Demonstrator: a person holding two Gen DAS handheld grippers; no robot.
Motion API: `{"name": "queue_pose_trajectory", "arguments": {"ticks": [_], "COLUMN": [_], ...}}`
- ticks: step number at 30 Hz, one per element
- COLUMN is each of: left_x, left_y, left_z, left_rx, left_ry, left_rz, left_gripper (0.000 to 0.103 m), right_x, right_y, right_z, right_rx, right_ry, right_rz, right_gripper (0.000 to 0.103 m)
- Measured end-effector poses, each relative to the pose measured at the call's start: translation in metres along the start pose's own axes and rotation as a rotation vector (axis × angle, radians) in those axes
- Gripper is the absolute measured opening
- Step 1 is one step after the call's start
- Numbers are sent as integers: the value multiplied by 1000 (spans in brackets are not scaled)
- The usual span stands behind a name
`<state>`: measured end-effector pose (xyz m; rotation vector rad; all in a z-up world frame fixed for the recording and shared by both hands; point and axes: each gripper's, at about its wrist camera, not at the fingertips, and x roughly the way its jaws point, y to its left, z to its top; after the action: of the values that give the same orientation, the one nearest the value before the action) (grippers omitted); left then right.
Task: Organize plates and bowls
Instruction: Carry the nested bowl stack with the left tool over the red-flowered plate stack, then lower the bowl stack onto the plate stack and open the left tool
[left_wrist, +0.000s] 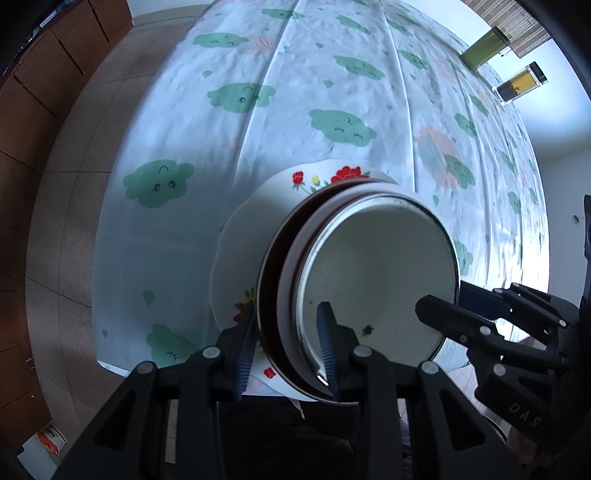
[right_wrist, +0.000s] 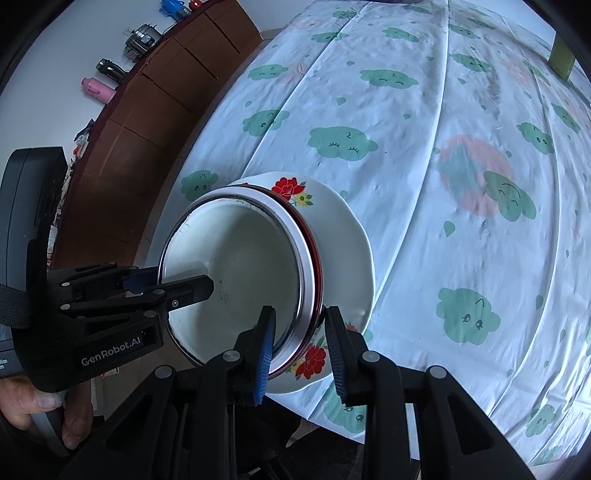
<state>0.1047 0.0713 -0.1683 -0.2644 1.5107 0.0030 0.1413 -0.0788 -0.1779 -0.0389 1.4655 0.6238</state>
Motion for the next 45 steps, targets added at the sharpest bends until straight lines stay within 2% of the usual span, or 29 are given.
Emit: {"name": "queue_pose_trajectory", "arguments": {"ticks": [7,22,30,45], "left_x": [-1,-2,-2,-4], "left_y": [2,4,6,4], "left_z": [-2,-4,-5,-18], "left_rx": [2,27,37,39], "left_ry": [-11,-37,-39,-77], "left_rz": [-7,-41,-54,-66], "left_gripper": [29,30,30,39], "right_x": [0,-1,-1,-1], "right_y": [1,12,11,16], "right_z": [0,-6,-7,-17], "right_rx": [-2,-59,-43,-73], "right_ry": [0,-53,-68,-107], "right_rz": [0,-76,-80,-102], "right_gripper": [30,30,30,32]}}
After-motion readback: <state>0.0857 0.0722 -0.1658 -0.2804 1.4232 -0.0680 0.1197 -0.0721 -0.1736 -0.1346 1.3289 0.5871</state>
